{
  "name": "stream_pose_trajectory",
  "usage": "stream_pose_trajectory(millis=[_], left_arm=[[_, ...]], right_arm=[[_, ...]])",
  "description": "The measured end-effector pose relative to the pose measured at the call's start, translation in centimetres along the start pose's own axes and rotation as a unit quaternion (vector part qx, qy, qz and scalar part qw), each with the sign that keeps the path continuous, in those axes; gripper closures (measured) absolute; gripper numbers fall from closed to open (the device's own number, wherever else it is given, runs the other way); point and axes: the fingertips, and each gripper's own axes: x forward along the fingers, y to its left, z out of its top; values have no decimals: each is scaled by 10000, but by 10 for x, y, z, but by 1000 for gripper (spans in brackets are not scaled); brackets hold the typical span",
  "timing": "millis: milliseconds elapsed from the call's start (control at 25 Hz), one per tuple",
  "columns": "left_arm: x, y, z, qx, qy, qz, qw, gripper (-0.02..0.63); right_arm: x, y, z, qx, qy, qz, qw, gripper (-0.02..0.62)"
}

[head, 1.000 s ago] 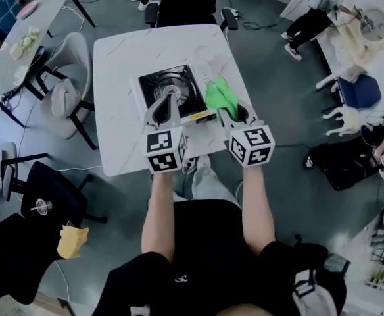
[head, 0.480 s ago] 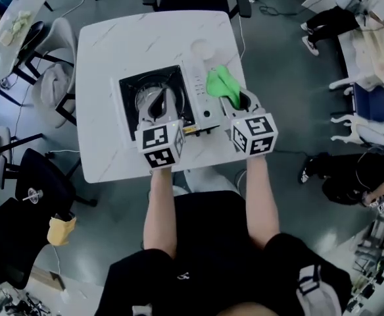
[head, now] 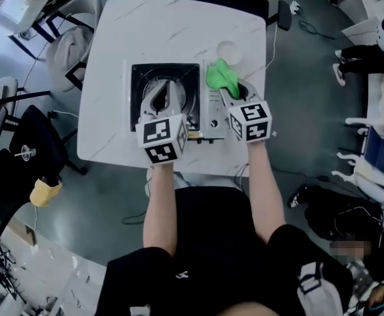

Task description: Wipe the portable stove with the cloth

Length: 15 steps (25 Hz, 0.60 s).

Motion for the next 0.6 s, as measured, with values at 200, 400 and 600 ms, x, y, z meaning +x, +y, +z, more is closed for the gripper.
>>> stream_pose_trajectory(millis=[200,400,600], left_arm=[[-4,-1,4,78,-105,184,9997,611],[-5,5,-6,82,-15,404,9991,611],[-7,3,-14,173,110,488,9986,611]], right_arm=[[30,-16,0,-461,147,218,9986,531],[57,-15,-2,-1098,406,499,9919,531],[67,-13,-10,-1340,402,641,9881,531]])
